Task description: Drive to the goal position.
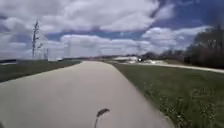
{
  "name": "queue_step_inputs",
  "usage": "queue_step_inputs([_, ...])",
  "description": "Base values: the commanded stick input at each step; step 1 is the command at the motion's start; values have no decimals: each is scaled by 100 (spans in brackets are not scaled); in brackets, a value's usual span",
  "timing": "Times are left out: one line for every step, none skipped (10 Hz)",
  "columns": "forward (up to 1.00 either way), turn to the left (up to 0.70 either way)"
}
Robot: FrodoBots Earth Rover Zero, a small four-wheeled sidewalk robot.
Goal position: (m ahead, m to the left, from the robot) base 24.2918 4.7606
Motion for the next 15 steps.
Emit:
queue_step_inputs([100,0])
queue_step_inputs([100,0])
queue_step_inputs([100,0])
queue_step_inputs([100,0])
queue_step_inputs([100,0])
queue_step_inputs([100,17])
queue_step_inputs([100,27])
queue_step_inputs([100,21])
queue_step_inputs([100,12])
queue_step_inputs([100,3])
queue_step_inputs([100,0])
queue_step_inputs([100,0])
queue_step_inputs([100,0])
queue_step_inputs([100,0])
queue_step_inputs([100,0])
